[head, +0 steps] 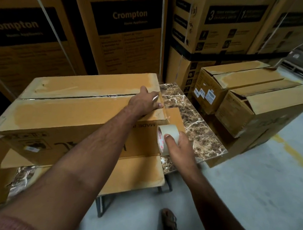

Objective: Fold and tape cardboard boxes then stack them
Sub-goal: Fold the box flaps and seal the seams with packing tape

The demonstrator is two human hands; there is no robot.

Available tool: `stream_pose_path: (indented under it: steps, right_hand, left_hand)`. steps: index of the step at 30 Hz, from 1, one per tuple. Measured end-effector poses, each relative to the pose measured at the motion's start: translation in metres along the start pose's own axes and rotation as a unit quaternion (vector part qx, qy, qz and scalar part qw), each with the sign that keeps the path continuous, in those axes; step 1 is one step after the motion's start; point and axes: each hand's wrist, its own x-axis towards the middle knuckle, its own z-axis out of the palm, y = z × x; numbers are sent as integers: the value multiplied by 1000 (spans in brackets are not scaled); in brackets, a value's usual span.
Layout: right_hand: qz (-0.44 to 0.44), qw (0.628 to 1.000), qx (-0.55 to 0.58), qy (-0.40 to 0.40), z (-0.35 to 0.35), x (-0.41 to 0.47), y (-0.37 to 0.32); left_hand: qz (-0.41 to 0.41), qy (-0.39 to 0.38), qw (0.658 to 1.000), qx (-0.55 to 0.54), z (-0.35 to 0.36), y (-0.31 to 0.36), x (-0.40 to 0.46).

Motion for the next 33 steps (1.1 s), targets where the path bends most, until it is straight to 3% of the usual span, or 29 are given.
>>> stream_pose_path:
  steps: [11,15,18,21,26,33]
  right_hand:
    - [-11,997,-77,24,7,7,3]
    - [-8,996,-82,21,6,6,5]
    - [-1,997,-83,6,8,12,3]
    - [13,997,-73,-1,11,19,3]
    - [91,990,-96,-38,19,28,24]
    - [35,995,-93,13,30,31,34]
  left_hand:
    - [20,81,996,34,5,2,-4]
    - [40,27,999,9,2,-6,1]
    - [71,-59,995,-26,-10,-12,-4]
    - [83,-105,990,48,-11,-12,-12]
    - [87,-27,984,155,1,8,-31]
    - [68,47,975,207,13,21,-49]
